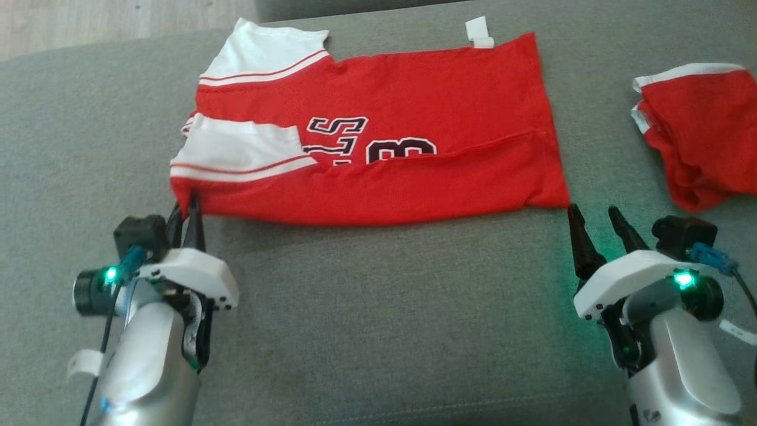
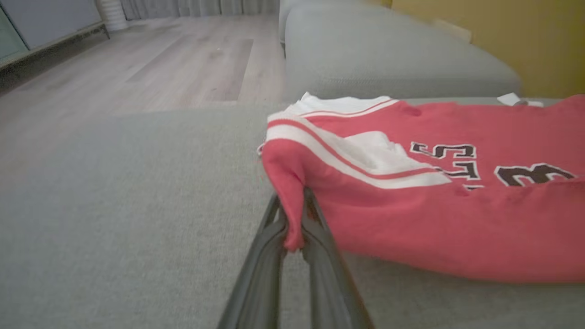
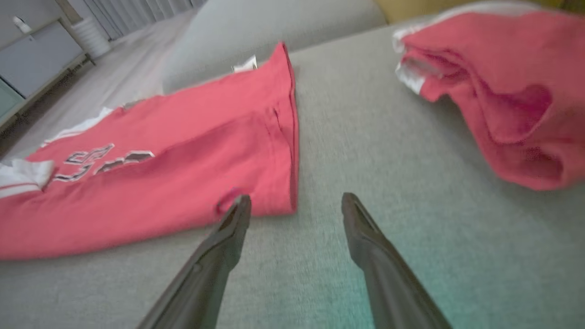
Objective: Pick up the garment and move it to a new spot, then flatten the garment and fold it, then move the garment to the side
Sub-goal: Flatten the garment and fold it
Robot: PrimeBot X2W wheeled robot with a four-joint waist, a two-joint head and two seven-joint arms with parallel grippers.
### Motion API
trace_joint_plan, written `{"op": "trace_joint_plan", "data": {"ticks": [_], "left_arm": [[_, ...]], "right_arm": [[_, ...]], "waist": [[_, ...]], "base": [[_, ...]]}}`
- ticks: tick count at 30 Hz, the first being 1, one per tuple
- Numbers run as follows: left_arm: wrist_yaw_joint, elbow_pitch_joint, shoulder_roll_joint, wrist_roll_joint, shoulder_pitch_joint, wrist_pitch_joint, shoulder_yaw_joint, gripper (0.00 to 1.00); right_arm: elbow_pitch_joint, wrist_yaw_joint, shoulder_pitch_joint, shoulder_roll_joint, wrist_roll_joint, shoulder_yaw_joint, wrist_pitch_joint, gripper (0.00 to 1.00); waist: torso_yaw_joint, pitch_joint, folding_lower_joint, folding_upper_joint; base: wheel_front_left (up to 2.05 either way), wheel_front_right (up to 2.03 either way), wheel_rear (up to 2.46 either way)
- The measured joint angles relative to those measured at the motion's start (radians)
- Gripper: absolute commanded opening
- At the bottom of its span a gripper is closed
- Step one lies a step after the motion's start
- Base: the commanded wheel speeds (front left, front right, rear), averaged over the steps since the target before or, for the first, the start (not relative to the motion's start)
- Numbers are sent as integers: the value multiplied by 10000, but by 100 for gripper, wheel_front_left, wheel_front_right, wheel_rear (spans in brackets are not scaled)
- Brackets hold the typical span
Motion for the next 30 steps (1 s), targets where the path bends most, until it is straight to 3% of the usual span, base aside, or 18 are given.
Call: {"op": "trace_joint_plan", "data": {"ticks": [8, 11, 19, 20, 21, 30], "left_arm": [[-232, -1089, -84, 167, 92, -10, -341, 0], [-247, -1218, -98, 230, 134, -10, -422, 0], [-324, -1246, -115, 282, 135, -10, -594, 0], [-326, -1237, -111, 303, 137, -10, -593, 0], [-326, -1225, -111, 303, 137, -10, -593, 0], [-324, -978, -23, 297, 479, -10, -504, 0]], "right_arm": [[2098, 0, -1200, 6, 721, -159, 196, 100], [2963, 0, -1718, 6, 1507, -111, 165, 100], [4899, 0, -2928, -54, 2742, 322, -606, 100], [5091, 0, -3061, -61, 2847, 483, -698, 70], [5275, 0, -3171, -65, 2876, 621, -836, 0], [6633, 0, -3467, -46, 1524, 1208, -2243, 0]], "waist": [[345, 102, 0, 0], [459, 151, 0, 0], [617, 251, 0, 0], [615, 254, 0, 0], [606, 250, 0, 0], [392, -83, 0, 0]], "base": [[0, 0, 0], [0, 0, 0], [0, 0, 0], [0, 0, 0], [0, 0, 0], [0, 0, 0]]}}
